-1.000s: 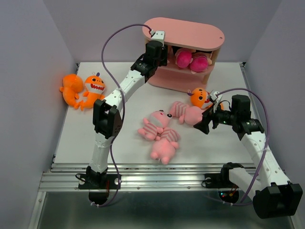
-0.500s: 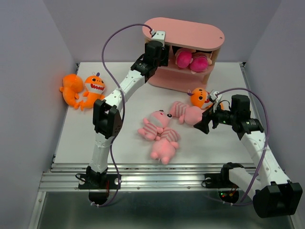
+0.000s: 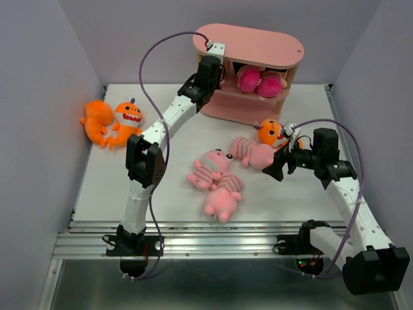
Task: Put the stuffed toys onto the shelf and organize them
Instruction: Place the stuffed toy onto shelf
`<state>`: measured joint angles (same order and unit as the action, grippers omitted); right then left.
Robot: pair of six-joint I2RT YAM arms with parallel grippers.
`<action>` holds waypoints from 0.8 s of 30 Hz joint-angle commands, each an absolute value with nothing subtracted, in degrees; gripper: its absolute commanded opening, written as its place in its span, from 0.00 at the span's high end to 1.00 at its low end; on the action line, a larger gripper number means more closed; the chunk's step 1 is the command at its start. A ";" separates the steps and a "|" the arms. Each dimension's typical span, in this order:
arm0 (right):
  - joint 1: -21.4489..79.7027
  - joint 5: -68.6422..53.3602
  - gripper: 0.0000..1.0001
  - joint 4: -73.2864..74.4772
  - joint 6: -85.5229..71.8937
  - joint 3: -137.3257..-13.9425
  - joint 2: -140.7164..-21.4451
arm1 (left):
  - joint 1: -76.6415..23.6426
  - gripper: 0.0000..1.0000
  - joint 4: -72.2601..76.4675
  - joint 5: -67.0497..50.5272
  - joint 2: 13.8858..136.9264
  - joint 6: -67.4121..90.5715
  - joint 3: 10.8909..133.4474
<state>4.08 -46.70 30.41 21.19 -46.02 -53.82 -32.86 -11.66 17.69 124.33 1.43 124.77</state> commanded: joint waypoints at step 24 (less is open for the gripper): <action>3.69 -46.23 0.00 28.12 21.88 -45.70 -53.61 | -39.46 0.71 5.45 43.51 120.32 -27.95 116.72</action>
